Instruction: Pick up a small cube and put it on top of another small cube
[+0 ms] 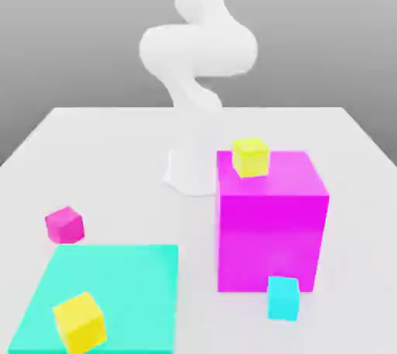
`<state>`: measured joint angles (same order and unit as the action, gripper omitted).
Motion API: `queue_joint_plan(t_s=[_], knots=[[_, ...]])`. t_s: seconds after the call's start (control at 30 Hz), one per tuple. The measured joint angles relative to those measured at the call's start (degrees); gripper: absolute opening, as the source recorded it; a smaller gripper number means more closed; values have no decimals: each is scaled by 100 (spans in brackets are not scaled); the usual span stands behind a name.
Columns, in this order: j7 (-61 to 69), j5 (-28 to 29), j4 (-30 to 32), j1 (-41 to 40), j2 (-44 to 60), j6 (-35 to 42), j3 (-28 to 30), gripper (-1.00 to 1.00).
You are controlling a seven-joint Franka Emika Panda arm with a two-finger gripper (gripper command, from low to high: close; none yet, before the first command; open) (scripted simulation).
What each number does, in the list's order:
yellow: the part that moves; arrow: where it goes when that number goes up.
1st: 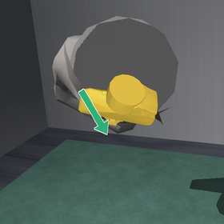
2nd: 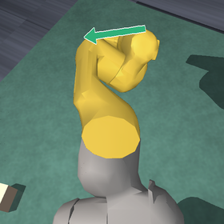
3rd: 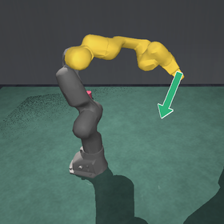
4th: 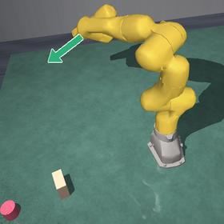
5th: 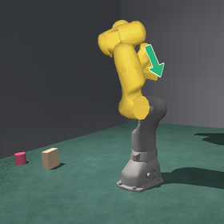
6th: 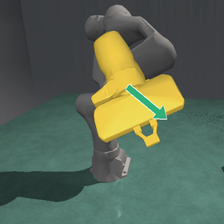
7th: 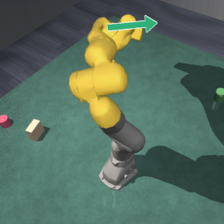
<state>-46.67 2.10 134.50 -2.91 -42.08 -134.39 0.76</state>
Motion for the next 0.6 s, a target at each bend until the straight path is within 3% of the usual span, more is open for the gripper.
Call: queue_joint_plan(t_s=[0.33,0.6], knots=[[-218,698,1087,-1143,1506,-1030,604,0],[-159,936,1944,-1924,2676,-1855,1358,0]])
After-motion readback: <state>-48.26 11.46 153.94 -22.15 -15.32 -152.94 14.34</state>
